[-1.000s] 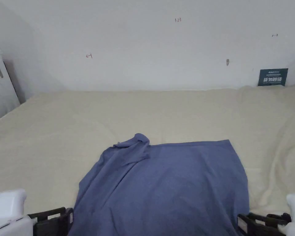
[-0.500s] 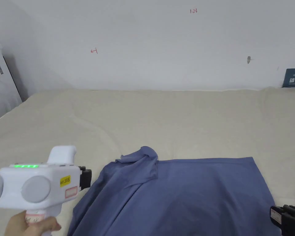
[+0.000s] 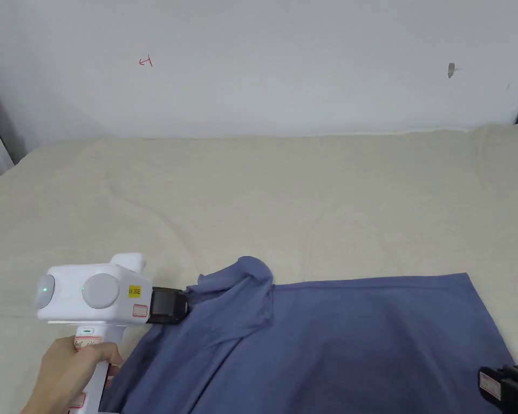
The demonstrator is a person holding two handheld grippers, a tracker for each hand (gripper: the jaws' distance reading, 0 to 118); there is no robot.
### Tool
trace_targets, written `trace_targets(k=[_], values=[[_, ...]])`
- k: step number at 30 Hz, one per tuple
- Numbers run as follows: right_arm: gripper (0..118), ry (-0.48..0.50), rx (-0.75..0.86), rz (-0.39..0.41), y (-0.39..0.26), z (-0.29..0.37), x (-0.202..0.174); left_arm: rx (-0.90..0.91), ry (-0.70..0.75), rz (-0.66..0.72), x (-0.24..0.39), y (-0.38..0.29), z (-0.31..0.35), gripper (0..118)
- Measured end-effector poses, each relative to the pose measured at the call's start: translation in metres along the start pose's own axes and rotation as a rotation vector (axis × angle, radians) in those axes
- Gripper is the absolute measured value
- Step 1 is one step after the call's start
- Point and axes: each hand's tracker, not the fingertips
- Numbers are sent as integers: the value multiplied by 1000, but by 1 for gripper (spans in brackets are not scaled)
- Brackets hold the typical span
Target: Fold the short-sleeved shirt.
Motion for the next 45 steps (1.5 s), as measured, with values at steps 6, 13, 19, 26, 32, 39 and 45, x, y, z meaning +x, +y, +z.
trace_targets(k=[6, 13, 19, 26, 32, 39, 45], values=[[0, -5, -32, -13, -8, -13, 5, 18, -22, -41, 0, 5, -22, 97], [0, 49, -55, -79, 0, -21, 10, 9, 55, -88, 12, 1, 0, 0], [0, 28, -34, -40, 30, -22, 14, 70, -31, -37, 0, -2, 27, 0], [0, 10, -54, -45, 99, -60, 39, 138, -59, -59, -8, 8, 63, 0], [7, 67, -166, -26, 161, -120, 64, 187, -89, -56, -6, 6, 79, 0], [102, -121, -322, -109, 169, -176, 83, 175, -72, -84, -12, 7, 76, 0], [79, -277, -301, 112, 160, -179, 45, 177, -63, -74, -6, 5, 73, 0]])
